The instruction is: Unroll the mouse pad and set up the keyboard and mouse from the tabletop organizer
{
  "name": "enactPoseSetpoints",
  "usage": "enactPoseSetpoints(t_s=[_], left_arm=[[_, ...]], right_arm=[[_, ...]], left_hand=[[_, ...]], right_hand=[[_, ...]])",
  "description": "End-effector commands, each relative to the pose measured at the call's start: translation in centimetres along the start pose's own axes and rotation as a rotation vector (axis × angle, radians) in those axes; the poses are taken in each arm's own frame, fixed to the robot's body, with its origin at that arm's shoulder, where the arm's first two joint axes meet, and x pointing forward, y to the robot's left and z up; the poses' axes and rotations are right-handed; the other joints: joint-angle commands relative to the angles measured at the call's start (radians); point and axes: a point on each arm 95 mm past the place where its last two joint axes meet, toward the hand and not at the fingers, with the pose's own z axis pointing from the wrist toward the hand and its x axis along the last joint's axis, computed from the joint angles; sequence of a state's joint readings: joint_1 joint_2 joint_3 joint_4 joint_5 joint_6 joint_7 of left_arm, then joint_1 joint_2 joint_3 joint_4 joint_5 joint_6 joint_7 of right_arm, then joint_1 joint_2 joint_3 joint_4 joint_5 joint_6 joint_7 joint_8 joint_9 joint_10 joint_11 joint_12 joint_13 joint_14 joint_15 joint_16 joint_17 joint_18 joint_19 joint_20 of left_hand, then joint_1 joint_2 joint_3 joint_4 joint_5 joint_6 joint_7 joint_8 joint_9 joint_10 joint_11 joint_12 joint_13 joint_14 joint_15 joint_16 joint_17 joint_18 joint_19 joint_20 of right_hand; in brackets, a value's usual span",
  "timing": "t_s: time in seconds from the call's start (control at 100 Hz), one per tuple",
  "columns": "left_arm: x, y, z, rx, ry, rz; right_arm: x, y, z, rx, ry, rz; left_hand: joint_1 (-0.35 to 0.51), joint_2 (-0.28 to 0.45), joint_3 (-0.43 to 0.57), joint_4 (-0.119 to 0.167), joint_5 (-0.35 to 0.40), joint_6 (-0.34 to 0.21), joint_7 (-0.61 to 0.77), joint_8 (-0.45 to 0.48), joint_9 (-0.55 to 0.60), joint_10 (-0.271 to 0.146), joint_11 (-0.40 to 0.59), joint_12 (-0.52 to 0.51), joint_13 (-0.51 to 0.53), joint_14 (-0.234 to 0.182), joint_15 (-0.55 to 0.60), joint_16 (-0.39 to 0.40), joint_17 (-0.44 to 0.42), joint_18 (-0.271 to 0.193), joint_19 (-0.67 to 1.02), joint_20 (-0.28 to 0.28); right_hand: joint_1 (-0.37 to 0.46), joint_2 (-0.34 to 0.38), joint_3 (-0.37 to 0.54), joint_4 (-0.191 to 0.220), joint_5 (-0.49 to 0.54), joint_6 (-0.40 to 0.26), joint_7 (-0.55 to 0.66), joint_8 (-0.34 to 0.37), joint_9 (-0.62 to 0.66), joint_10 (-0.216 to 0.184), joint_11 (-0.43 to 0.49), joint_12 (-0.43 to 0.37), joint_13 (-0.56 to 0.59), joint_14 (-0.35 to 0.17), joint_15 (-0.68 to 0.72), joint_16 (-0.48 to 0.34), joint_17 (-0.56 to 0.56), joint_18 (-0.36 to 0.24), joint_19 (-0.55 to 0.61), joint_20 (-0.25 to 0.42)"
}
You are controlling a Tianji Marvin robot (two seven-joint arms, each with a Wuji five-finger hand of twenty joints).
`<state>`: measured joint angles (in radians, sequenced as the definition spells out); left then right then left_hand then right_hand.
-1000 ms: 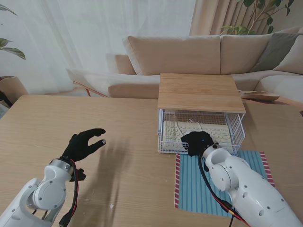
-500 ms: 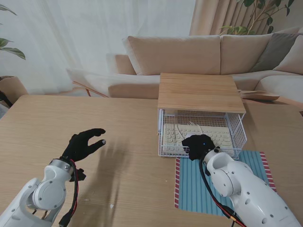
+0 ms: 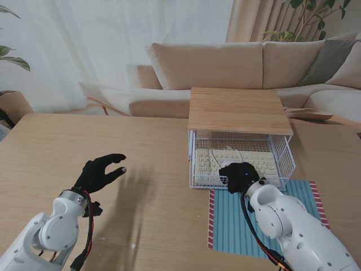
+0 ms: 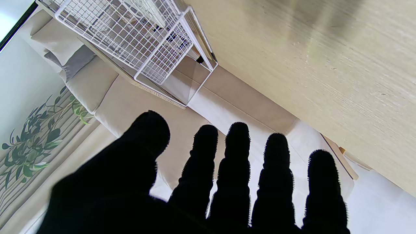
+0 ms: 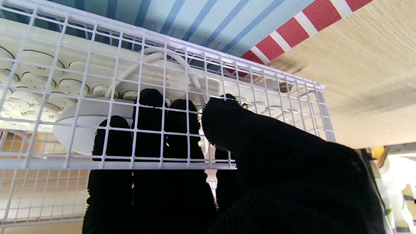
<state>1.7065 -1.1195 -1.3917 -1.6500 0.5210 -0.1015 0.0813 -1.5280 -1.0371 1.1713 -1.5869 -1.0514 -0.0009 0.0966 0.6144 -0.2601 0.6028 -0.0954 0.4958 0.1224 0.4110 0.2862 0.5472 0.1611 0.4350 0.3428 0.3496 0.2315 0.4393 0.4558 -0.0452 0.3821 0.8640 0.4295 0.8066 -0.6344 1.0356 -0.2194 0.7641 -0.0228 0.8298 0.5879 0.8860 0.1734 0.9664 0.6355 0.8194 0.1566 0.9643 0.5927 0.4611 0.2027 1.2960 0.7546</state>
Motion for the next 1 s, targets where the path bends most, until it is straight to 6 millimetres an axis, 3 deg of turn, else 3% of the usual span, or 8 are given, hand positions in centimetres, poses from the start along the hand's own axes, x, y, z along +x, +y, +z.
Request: enactPoseSetpoints(t_s=[0.0, 0.31, 0.74, 0.83, 0.99], left_arm=[[0.2, 0.3, -0.1, -0.017, -0.002, -0.006], [0.0, 0.2, -0.1, -0.011, -0.006, -0.009], [0.1, 0.2, -0.1, -0.012, -0.006, -0.009], [0.1, 0.2, -0.1, -0.014, -0.006, -0.008], [0.1, 0.2, -0.1, -0.013, -0.006, -0.008]], right_arm=[[1.1, -1.1, -0.4, 0.047, 0.034, 0.012], [2.3, -0.1, -0.8, 0.065, 0.086, 0.012], [2.2, -0.4, -1.8, 0.065, 0.073, 0.014], [2.1, -0.2, -1.9, 0.043, 0.077, 0.017], [1.8, 0.4, -2.3, 0.007, 0.086, 0.007]], left_hand=[[0.001, 0.012, -0.015, 0.034, -0.027, 0.004, -0.010, -0.008, -0.014, 0.024, -0.013, -0.010, -0.033, 0.002, -0.011, 0.013, -0.018, 0.021, -0.025, -0.007], [0.000, 0.012, -0.015, 0.034, -0.027, 0.002, -0.011, -0.008, -0.015, 0.023, -0.013, -0.010, -0.034, 0.001, -0.012, 0.013, -0.018, 0.021, -0.025, -0.007], [0.000, 0.012, -0.015, 0.034, -0.026, 0.004, -0.010, -0.008, -0.015, 0.024, -0.013, -0.010, -0.033, 0.003, -0.011, 0.013, -0.017, 0.021, -0.025, -0.007], [0.000, 0.012, -0.014, 0.034, -0.026, 0.004, -0.010, -0.008, -0.014, 0.026, -0.013, -0.010, -0.033, 0.003, -0.011, 0.013, -0.017, 0.019, -0.024, -0.006], [0.000, 0.013, -0.015, 0.034, -0.026, 0.003, -0.010, -0.008, -0.014, 0.023, -0.013, -0.010, -0.033, 0.001, -0.011, 0.013, -0.019, 0.019, -0.026, -0.006]], right_hand=[[0.048, -0.015, 0.050, -0.004, 0.083, -0.098, 0.144, 0.037, 0.050, 0.013, 0.068, 0.026, 0.094, 0.007, 0.220, 0.069, 0.001, -0.009, -0.005, 0.020], [0.047, -0.022, 0.056, -0.004, 0.086, -0.092, 0.143, 0.037, 0.056, 0.015, 0.067, 0.026, 0.099, 0.008, 0.222, 0.068, 0.003, -0.011, -0.005, 0.022], [0.040, -0.006, 0.038, -0.005, 0.074, -0.110, 0.134, 0.039, 0.045, 0.007, 0.063, 0.029, 0.092, 0.001, 0.221, 0.071, 0.002, -0.014, -0.008, 0.024], [0.031, 0.014, -0.022, 0.014, 0.034, -0.095, 0.105, 0.007, 0.023, -0.011, 0.047, 0.011, 0.074, -0.004, 0.192, 0.063, -0.010, -0.023, -0.021, 0.020], [0.006, -0.016, -0.045, 0.012, -0.098, -0.064, 0.038, -0.060, -0.083, -0.034, 0.015, -0.017, -0.003, -0.024, 0.123, 0.028, -0.063, -0.050, -0.069, -0.006]])
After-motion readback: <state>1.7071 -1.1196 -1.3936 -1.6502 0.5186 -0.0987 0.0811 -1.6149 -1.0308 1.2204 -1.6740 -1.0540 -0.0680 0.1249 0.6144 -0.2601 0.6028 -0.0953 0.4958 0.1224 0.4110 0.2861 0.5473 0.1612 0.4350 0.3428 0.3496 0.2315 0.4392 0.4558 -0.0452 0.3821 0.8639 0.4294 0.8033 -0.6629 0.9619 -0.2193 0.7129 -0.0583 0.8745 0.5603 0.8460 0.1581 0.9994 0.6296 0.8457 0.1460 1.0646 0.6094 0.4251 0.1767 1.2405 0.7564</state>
